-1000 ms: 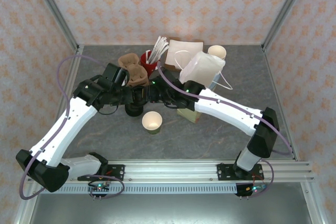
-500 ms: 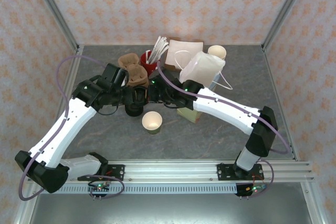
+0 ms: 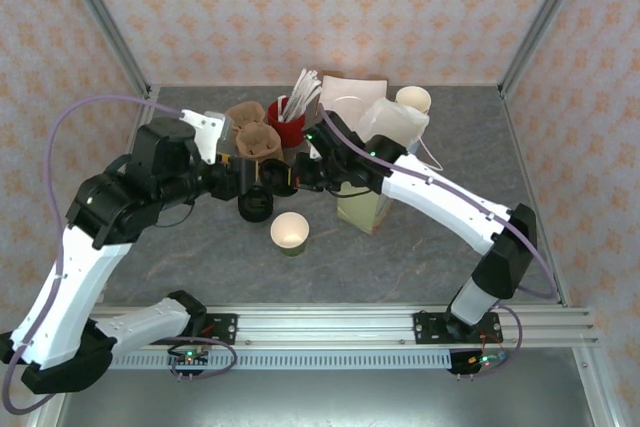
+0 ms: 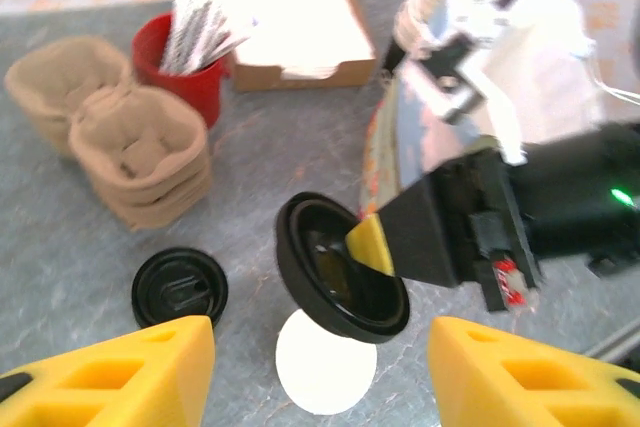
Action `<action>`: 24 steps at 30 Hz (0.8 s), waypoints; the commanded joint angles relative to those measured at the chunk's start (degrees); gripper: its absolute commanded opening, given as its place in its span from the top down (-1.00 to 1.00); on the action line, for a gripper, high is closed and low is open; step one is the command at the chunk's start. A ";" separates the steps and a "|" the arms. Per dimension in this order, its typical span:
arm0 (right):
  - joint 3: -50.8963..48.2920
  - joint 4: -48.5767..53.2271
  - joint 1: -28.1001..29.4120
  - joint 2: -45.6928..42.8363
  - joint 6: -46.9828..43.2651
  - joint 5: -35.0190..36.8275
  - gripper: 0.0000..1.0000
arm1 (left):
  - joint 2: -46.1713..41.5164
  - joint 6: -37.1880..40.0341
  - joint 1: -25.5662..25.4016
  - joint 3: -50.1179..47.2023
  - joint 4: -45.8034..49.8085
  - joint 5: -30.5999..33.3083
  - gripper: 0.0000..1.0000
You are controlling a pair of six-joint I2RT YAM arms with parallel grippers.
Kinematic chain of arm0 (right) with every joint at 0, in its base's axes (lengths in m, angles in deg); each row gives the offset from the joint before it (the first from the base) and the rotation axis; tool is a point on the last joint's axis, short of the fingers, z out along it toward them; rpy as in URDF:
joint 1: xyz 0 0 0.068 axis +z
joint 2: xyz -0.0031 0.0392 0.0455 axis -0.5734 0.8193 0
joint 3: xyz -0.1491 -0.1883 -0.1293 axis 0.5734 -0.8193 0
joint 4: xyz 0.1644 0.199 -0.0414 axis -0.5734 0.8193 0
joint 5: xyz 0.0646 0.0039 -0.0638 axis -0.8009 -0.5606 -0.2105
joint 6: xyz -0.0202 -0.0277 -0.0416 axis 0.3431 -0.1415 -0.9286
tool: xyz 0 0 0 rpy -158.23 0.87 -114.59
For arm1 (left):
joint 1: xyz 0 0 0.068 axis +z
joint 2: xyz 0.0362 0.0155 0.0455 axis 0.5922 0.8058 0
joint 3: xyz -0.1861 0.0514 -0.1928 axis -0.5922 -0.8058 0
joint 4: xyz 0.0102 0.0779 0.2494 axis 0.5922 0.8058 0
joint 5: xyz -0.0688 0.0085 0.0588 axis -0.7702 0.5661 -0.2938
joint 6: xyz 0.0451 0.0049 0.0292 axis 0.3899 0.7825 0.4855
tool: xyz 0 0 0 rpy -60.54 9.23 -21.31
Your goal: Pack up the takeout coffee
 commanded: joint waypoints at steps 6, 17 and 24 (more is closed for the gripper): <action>6.21 17.22 -0.33 -1.80 -9.47 -12.76 1.00 | -2.66 25.49 -6.22 -2.90 -0.73 -3.59 -0.03; 4.32 23.57 -0.51 -3.03 -16.19 -18.28 1.00 | -8.94 48.25 -6.22 -13.76 -6.97 -21.56 -0.51; 2.15 21.12 -0.51 -3.93 -16.99 -22.80 1.00 | -9.92 52.74 -6.22 -18.32 -10.01 -26.09 -0.53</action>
